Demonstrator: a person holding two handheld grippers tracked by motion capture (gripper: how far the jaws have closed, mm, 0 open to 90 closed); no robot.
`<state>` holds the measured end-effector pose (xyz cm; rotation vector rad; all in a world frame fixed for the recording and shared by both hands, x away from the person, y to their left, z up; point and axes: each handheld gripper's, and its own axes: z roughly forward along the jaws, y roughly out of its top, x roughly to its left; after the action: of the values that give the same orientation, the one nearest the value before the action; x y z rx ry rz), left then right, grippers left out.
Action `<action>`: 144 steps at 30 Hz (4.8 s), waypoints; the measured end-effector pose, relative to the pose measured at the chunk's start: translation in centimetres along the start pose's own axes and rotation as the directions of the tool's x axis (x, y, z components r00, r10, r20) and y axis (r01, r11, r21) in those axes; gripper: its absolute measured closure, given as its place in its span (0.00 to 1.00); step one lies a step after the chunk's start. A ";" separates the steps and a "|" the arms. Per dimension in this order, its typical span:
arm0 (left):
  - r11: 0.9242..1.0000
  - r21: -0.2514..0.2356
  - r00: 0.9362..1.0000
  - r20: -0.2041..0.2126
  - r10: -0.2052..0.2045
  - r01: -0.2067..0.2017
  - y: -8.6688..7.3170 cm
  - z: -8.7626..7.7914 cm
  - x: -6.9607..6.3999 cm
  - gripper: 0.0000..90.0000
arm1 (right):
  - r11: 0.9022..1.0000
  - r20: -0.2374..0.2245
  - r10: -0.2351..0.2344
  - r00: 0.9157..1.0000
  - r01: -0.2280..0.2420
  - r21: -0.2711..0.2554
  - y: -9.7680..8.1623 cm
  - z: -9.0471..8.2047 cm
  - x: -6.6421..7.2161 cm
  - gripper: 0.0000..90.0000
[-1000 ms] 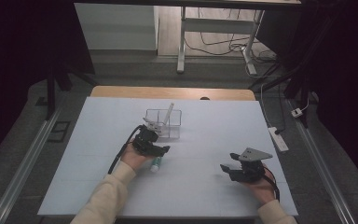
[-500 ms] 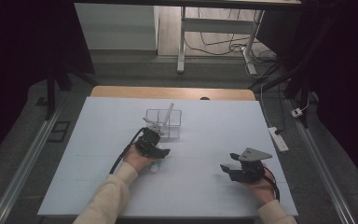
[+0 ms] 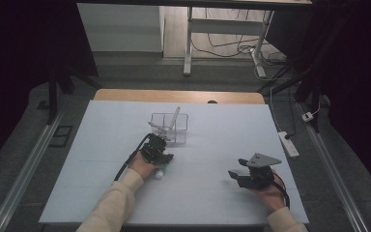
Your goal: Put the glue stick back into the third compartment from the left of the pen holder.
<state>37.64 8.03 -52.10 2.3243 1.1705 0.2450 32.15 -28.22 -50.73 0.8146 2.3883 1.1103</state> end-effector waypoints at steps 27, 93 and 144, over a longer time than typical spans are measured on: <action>0.996 -0.084 0.999 0.034 -0.016 0.018 -0.1 -1.8 0.4 0.71 | 1.000 0.003 0.001 1.000 -0.001 0.000 0.0 -0.1 -0.1 0.41; 0.967 -0.251 0.996 0.054 0.065 -0.049 -2.9 -6.0 -0.3 0.72 | 1.000 0.013 -0.004 1.000 0.004 -0.006 0.0 -0.2 -0.2 0.40; 0.904 -0.427 0.993 0.105 0.047 0.002 3.2 -9.5 0.9 0.72 | 1.000 0.015 0.011 1.000 -0.011 -0.015 0.0 -0.4 -0.4 0.40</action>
<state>36.86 10.69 -42.41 1.9387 0.9251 0.3369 32.25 -28.73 -50.43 0.8287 2.3633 1.1216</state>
